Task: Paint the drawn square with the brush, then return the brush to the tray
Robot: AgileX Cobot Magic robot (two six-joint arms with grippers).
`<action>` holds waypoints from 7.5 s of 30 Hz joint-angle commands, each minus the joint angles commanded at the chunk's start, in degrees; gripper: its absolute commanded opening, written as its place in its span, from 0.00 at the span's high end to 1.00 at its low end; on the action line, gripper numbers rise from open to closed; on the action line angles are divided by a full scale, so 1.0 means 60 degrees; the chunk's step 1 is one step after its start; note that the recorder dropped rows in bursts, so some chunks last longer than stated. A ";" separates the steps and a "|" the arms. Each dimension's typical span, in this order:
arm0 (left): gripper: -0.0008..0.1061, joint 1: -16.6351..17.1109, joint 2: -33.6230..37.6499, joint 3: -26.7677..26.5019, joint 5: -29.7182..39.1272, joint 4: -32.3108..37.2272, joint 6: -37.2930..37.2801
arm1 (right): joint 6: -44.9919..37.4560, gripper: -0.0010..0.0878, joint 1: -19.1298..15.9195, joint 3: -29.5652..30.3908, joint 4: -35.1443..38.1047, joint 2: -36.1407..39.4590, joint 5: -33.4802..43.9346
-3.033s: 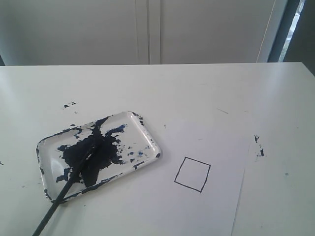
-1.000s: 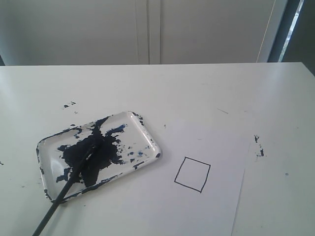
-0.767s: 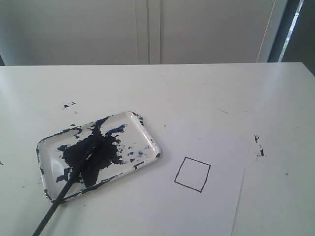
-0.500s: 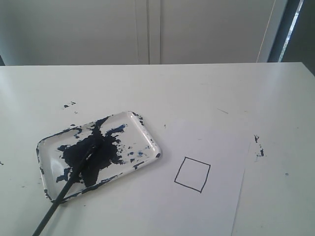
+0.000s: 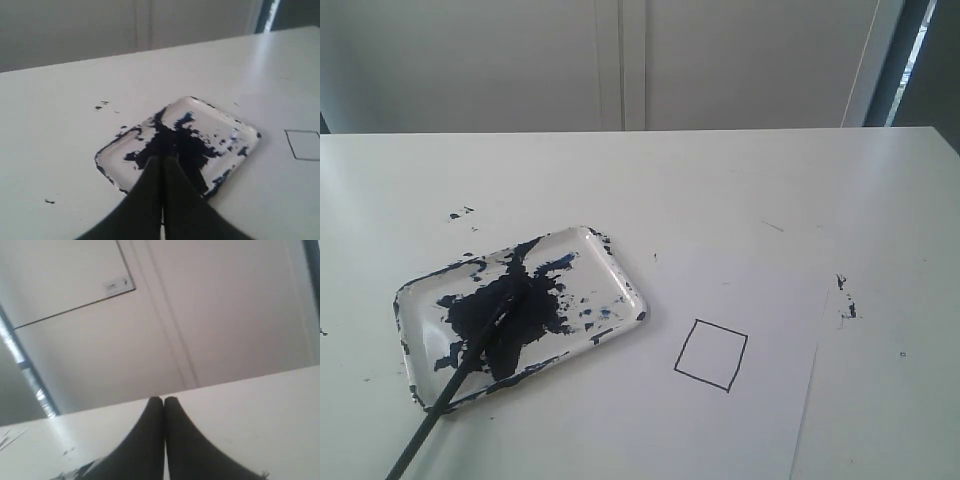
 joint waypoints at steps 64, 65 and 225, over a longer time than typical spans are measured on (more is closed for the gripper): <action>0.99 -0.1620 0.7570 -0.1254 0.1320 0.1815 -0.4369 | -0.4401 0.99 0.0000 0.0000 0.2753 0.1839 0.0261; 0.99 -0.1620 0.7570 -0.1254 0.1253 0.1791 -0.4408 | -0.4401 0.99 0.0000 0.0000 0.2753 0.1839 0.0261; 0.99 -0.5594 0.9391 -0.2356 0.0732 0.5756 -0.7633 | -0.4401 0.99 0.0000 0.0000 0.2753 0.1839 0.0476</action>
